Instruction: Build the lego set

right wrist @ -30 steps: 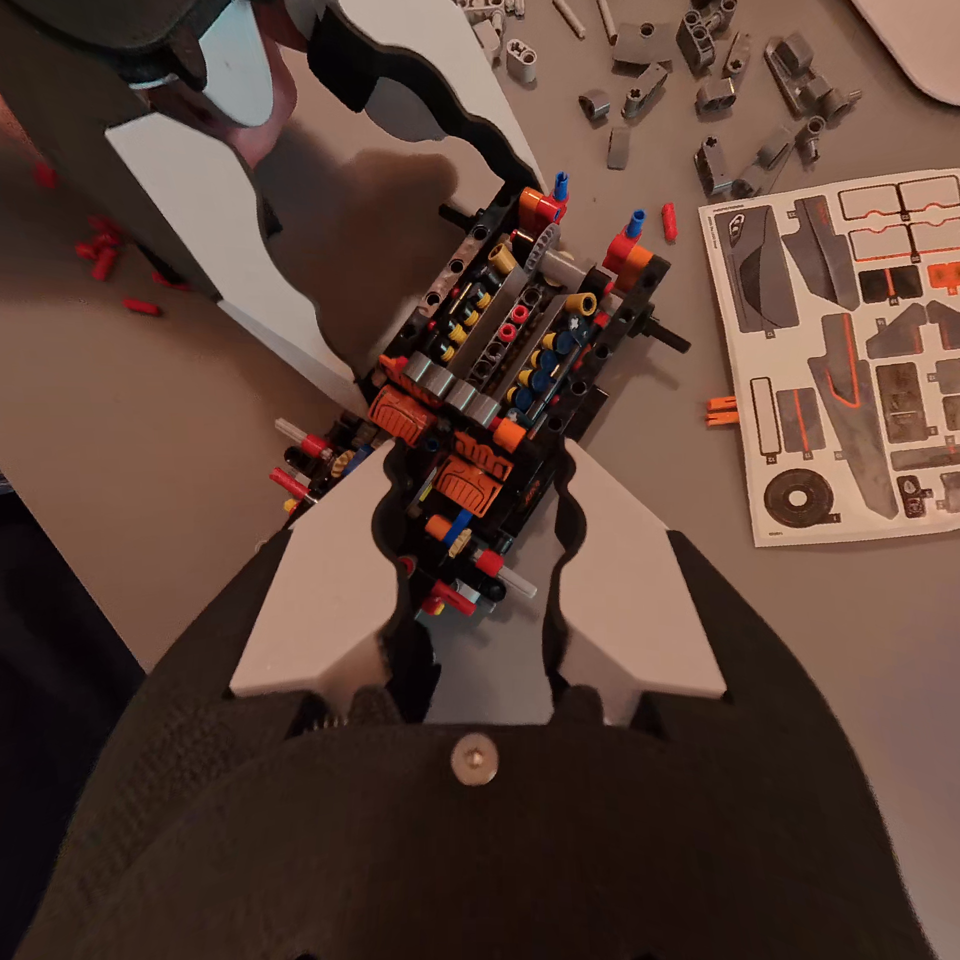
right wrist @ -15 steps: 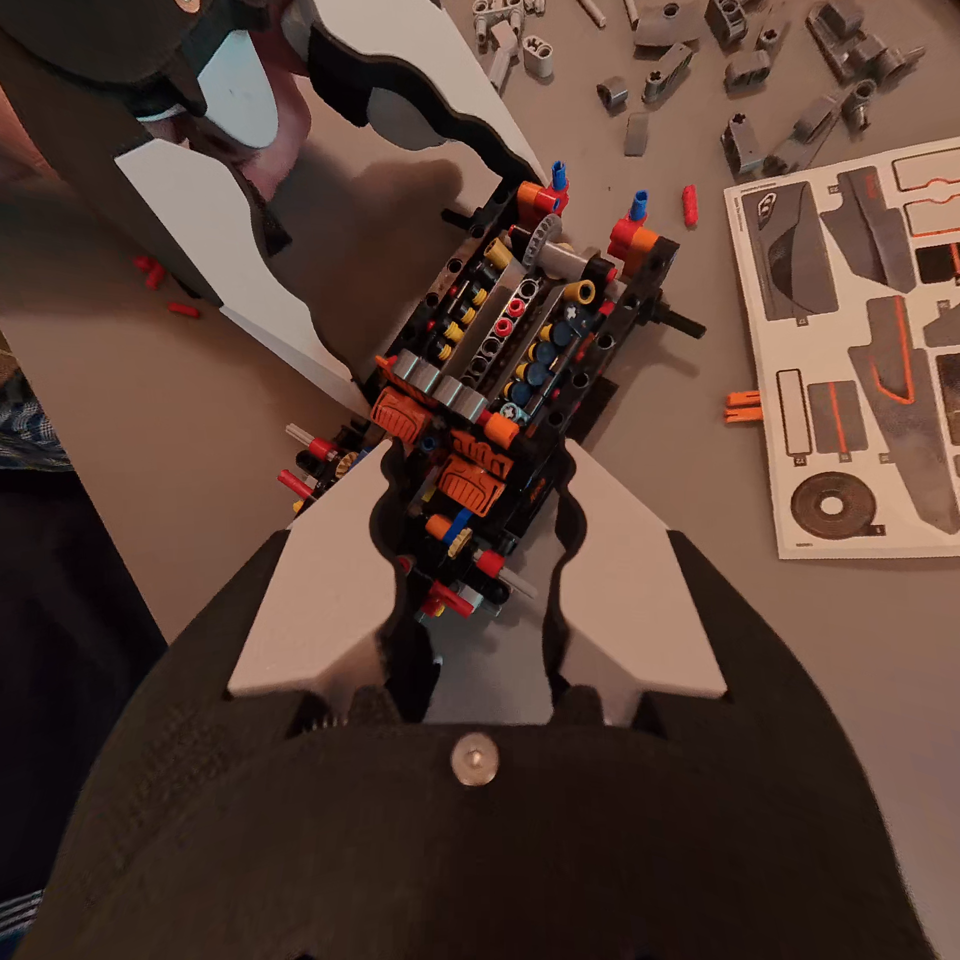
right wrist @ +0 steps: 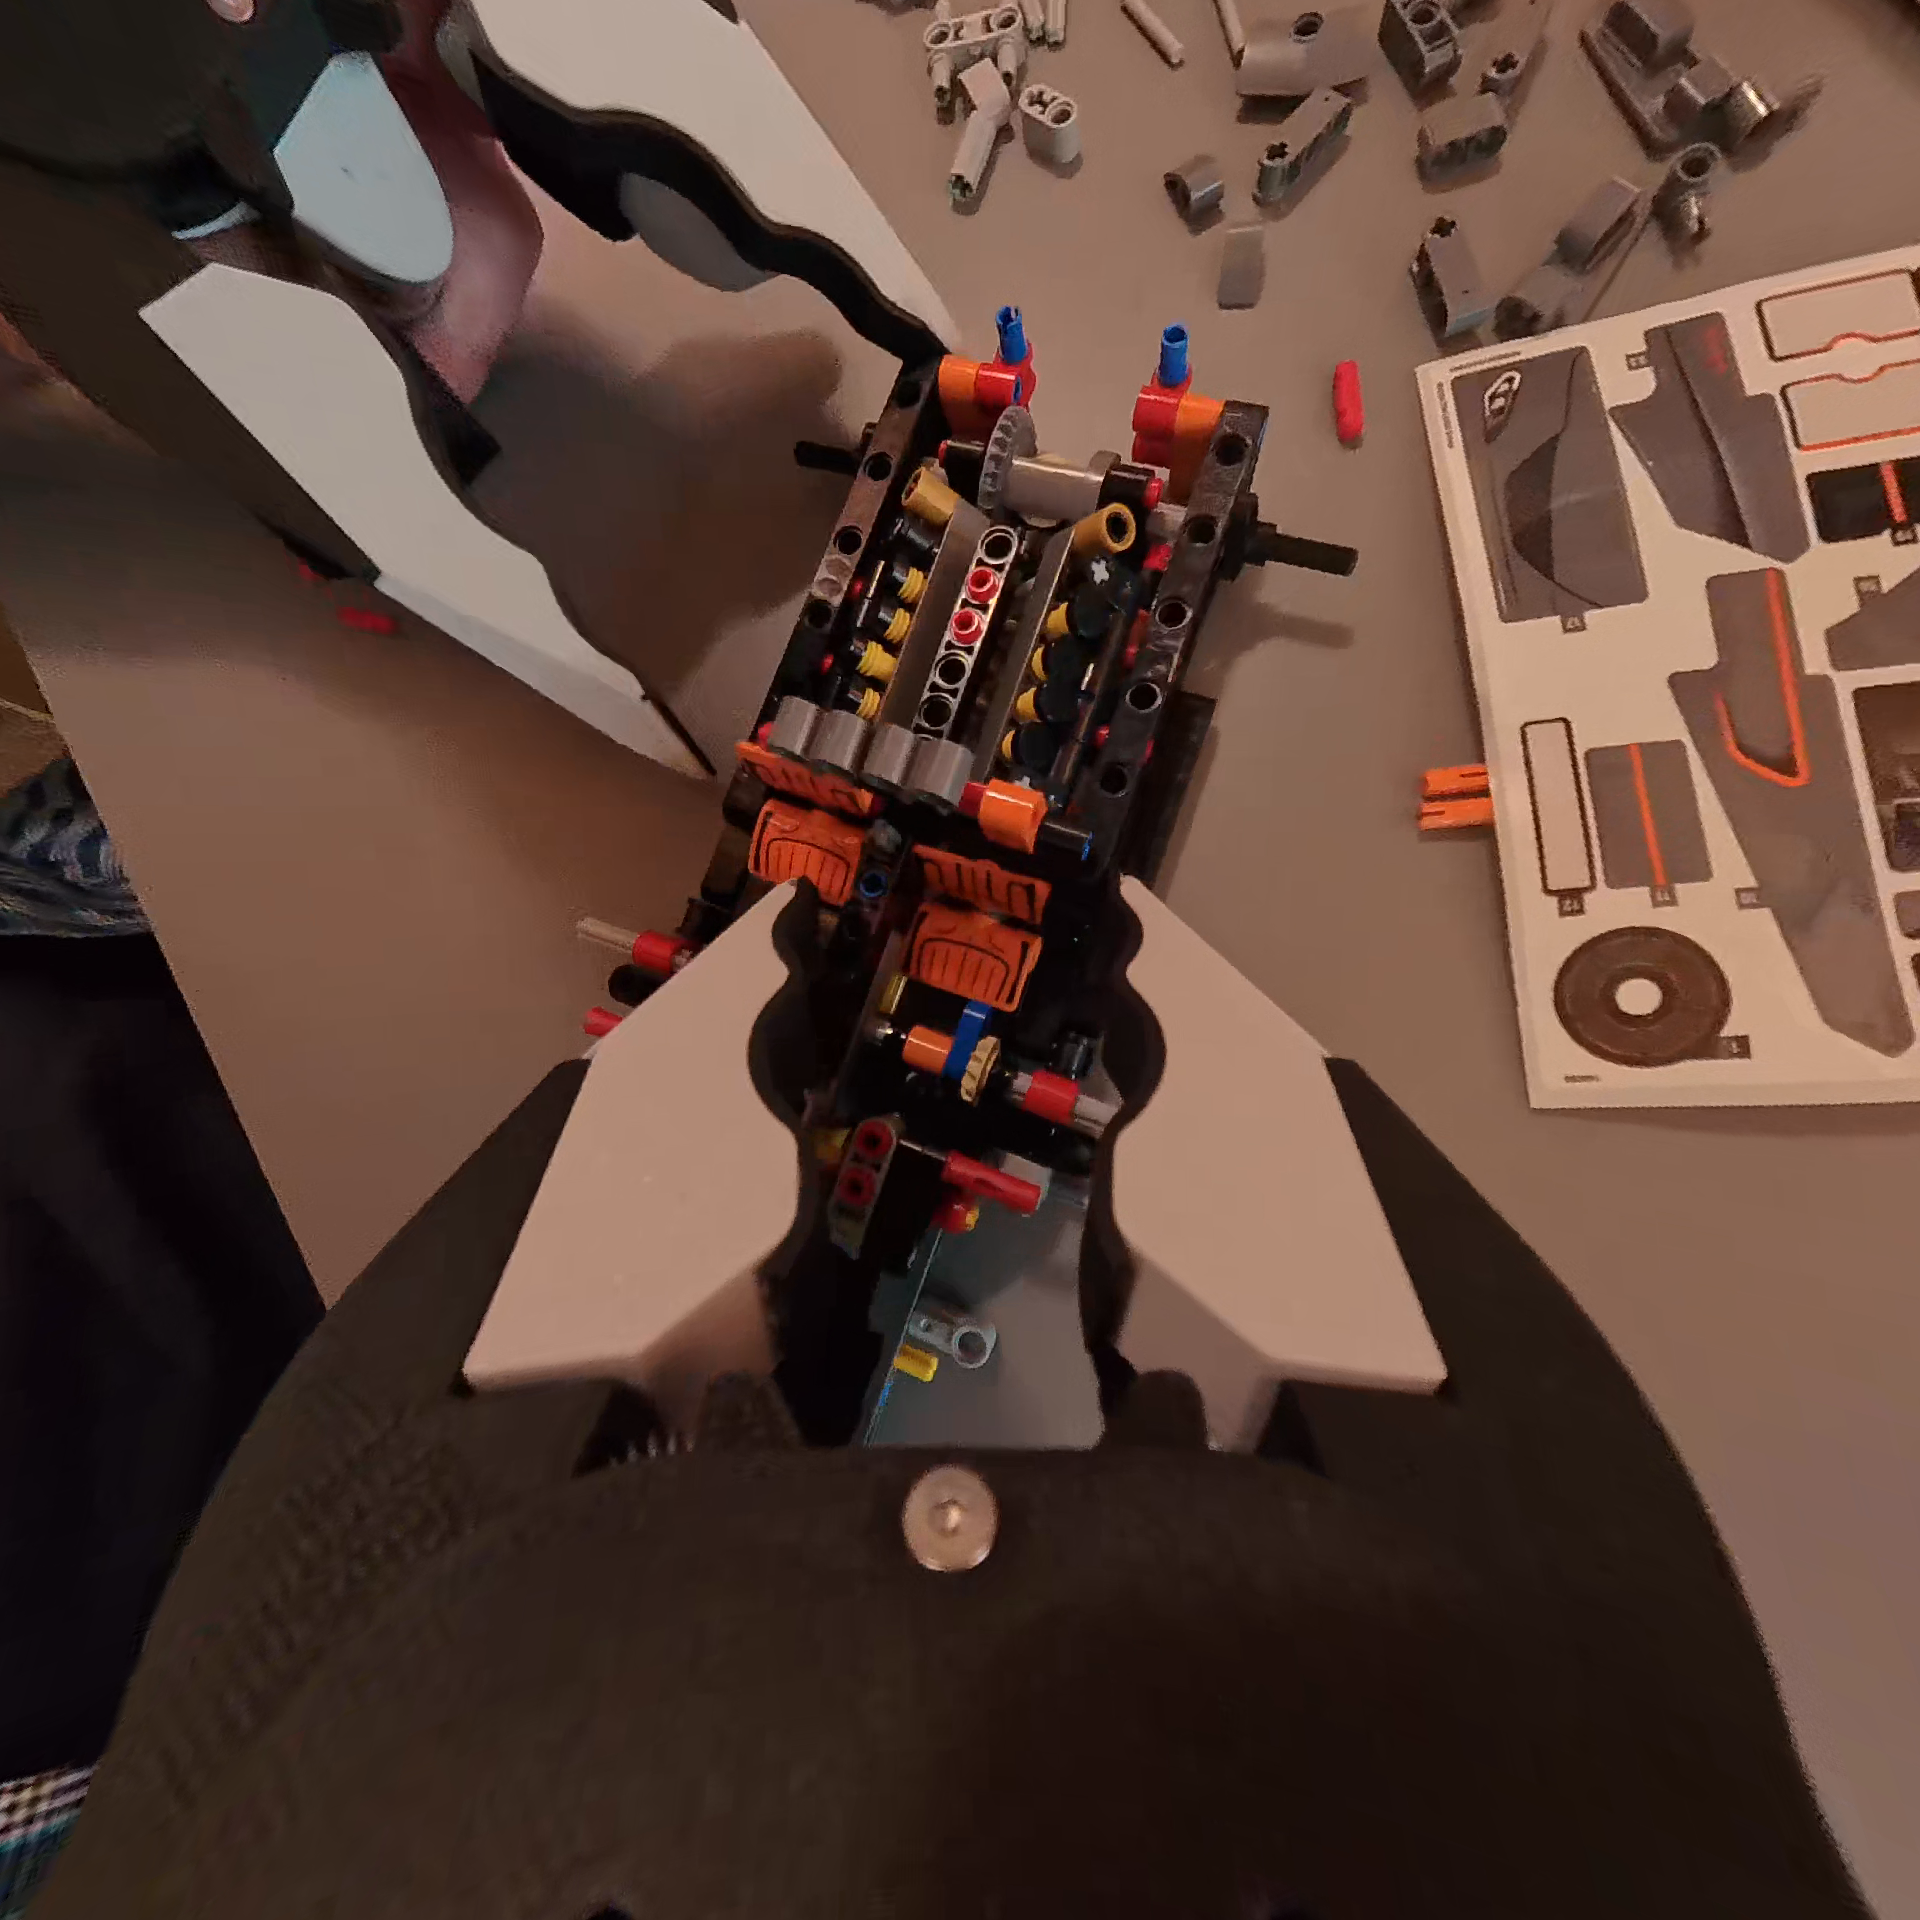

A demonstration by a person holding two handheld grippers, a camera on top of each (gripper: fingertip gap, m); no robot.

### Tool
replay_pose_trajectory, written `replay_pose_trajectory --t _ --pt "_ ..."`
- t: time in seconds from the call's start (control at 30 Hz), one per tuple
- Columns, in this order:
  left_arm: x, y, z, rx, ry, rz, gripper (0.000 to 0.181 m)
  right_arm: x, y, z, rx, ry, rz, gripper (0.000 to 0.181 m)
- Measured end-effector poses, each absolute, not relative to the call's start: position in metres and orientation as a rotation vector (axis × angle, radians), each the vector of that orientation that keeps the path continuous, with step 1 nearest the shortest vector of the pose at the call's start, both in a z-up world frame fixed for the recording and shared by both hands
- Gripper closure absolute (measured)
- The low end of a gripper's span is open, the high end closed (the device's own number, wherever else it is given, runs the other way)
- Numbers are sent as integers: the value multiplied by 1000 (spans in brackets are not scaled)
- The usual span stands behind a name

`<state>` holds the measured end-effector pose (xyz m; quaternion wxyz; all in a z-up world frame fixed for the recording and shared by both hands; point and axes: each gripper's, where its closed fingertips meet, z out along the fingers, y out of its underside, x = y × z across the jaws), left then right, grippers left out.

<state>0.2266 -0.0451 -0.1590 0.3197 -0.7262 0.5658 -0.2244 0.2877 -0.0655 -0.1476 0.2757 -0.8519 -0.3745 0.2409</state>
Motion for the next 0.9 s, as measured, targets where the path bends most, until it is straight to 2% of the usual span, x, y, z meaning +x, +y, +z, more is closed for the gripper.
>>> replay_pose_trajectory --t 0.03,0.17,0.43,0.53,0.67,0.9 --pt "225 -45 -161 -1904 1507 -548 84 288 -65 -148 -2284 -1022 638 129" --pt "220 -47 -159 -1928 1517 -567 95 292 -65 -147 -2259 -1113 628 131" --pt "216 -80 -160 -1949 1621 -533 106 313 -61 -148 -2184 -1391 631 135" --pt "216 -94 -155 -1951 1639 -592 117 321 -58 -145 -2175 -1442 586 136" --pt "216 -91 -133 -1891 1567 -587 118 329 -61 -132 -2144 -1401 547 133" --pt "241 -97 -119 -1703 1682 -474 131 323 -99 -113 -2058 -1351 549 147"
